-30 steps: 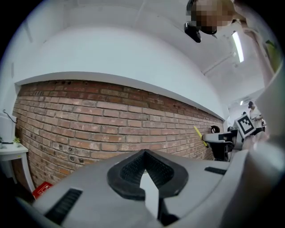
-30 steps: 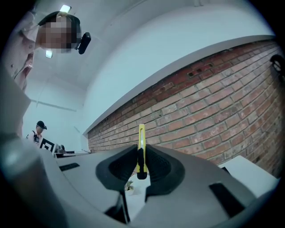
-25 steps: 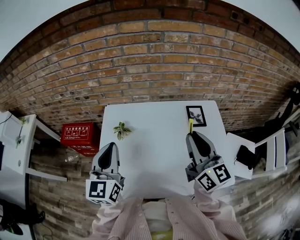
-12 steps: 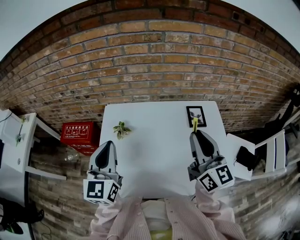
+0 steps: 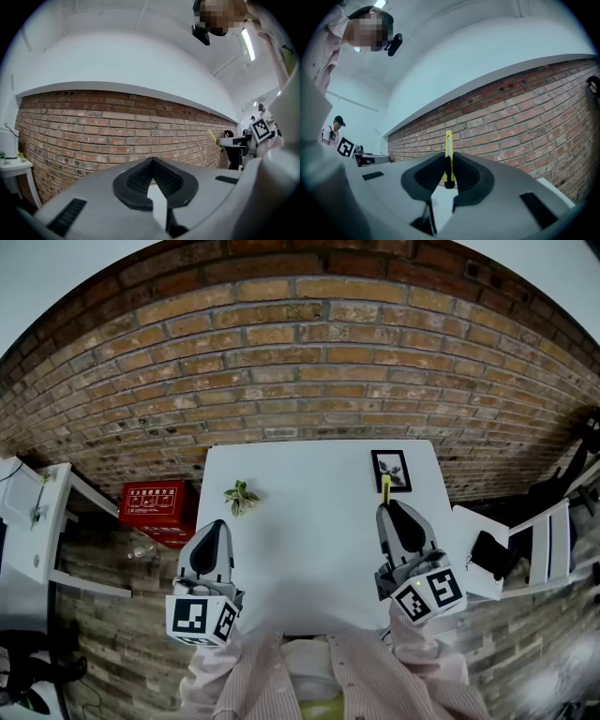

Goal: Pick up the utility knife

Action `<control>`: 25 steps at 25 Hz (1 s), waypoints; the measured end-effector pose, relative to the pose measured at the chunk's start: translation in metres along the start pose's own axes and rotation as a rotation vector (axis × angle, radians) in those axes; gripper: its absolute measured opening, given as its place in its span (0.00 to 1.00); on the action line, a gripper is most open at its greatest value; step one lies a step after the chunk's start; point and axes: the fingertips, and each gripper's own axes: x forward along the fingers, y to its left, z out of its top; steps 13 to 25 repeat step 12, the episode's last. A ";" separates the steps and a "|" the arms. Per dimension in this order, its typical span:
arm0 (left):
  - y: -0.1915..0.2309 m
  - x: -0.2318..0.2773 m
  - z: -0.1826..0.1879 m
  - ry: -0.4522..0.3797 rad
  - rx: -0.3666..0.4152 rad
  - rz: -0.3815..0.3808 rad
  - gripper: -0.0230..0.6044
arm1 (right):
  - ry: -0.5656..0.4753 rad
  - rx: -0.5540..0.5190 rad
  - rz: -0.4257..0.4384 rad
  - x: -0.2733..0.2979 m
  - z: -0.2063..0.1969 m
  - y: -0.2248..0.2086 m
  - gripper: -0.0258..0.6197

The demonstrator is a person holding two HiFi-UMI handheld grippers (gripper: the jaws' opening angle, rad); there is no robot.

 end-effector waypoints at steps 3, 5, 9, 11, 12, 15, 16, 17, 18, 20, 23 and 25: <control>-0.003 0.002 -0.001 0.008 0.000 -0.004 0.02 | 0.009 -0.006 0.005 0.001 -0.002 0.001 0.13; -0.003 0.002 -0.002 0.013 -0.001 -0.004 0.02 | 0.015 -0.011 0.006 0.002 -0.003 0.001 0.13; -0.002 0.003 -0.004 0.019 -0.004 -0.001 0.02 | 0.022 -0.015 0.002 0.002 -0.005 -0.001 0.13; -0.001 0.003 -0.006 0.024 -0.005 0.001 0.02 | 0.026 -0.017 0.000 0.002 -0.006 -0.003 0.13; -0.001 0.003 -0.007 0.026 -0.006 0.002 0.02 | 0.027 -0.017 -0.001 0.002 -0.006 -0.003 0.13; -0.001 0.003 -0.007 0.026 -0.006 0.002 0.02 | 0.027 -0.017 -0.001 0.002 -0.006 -0.003 0.13; -0.001 0.003 -0.007 0.026 -0.006 0.002 0.02 | 0.027 -0.017 -0.001 0.002 -0.006 -0.003 0.13; -0.001 0.003 -0.007 0.026 -0.006 0.002 0.02 | 0.027 -0.017 -0.001 0.002 -0.006 -0.003 0.13; -0.001 0.003 -0.007 0.026 -0.006 0.002 0.02 | 0.027 -0.017 -0.001 0.002 -0.006 -0.003 0.13; -0.001 0.003 -0.007 0.026 -0.006 0.002 0.02 | 0.027 -0.017 -0.001 0.002 -0.006 -0.003 0.13; -0.001 0.003 -0.007 0.026 -0.006 0.002 0.02 | 0.027 -0.017 -0.001 0.002 -0.006 -0.003 0.13; -0.001 0.003 -0.007 0.026 -0.006 0.002 0.02 | 0.027 -0.017 -0.001 0.002 -0.006 -0.003 0.13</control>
